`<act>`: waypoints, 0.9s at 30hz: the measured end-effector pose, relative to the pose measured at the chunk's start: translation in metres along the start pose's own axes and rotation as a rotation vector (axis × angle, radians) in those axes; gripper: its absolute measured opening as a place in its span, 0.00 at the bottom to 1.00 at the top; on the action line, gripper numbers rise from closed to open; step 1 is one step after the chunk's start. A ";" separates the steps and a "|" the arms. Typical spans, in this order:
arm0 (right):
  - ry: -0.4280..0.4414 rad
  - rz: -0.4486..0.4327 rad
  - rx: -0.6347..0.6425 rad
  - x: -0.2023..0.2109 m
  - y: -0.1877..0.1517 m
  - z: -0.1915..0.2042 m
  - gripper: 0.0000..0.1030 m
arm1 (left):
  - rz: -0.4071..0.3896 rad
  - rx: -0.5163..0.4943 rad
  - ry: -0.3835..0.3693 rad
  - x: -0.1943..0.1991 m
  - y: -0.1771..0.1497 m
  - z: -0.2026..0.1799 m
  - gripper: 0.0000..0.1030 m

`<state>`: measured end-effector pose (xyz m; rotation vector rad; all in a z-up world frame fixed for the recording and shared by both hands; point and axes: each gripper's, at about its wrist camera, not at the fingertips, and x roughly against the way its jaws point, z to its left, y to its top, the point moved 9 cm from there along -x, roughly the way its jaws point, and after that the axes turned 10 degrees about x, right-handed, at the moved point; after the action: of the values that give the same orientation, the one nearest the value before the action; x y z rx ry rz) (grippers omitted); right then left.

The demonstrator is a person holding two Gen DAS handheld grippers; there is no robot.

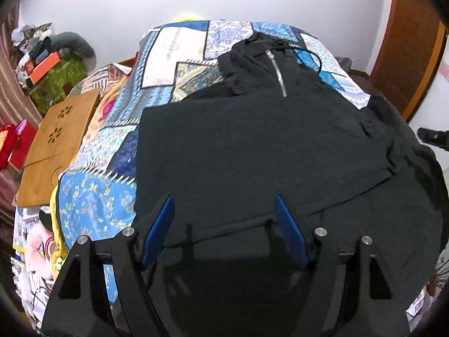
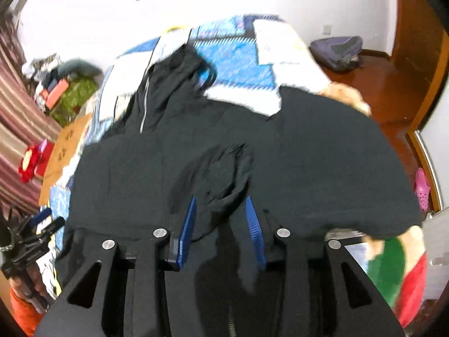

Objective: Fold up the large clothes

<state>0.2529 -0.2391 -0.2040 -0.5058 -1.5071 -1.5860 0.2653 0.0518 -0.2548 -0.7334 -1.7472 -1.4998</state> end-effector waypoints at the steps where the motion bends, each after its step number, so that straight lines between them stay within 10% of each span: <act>1: -0.008 -0.028 -0.017 0.010 0.003 -0.009 0.37 | -0.006 -0.003 -0.004 0.000 0.003 -0.004 0.71; 5: -0.043 -0.110 -0.086 0.039 0.011 -0.039 0.57 | -0.032 -0.011 -0.027 0.003 0.018 -0.021 0.71; 13: -0.128 -0.157 -0.267 0.062 -0.002 -0.117 0.59 | -0.059 -0.017 -0.064 0.000 0.042 -0.049 0.71; 27: -0.022 -0.026 -0.626 -0.002 -0.073 -0.190 0.64 | 0.032 -0.013 -0.086 -0.036 0.024 -0.067 0.71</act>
<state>0.2460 -0.4261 -0.2842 -0.8501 -1.0090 -2.0750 0.3159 -0.0093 -0.2645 -0.8395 -1.7820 -1.4785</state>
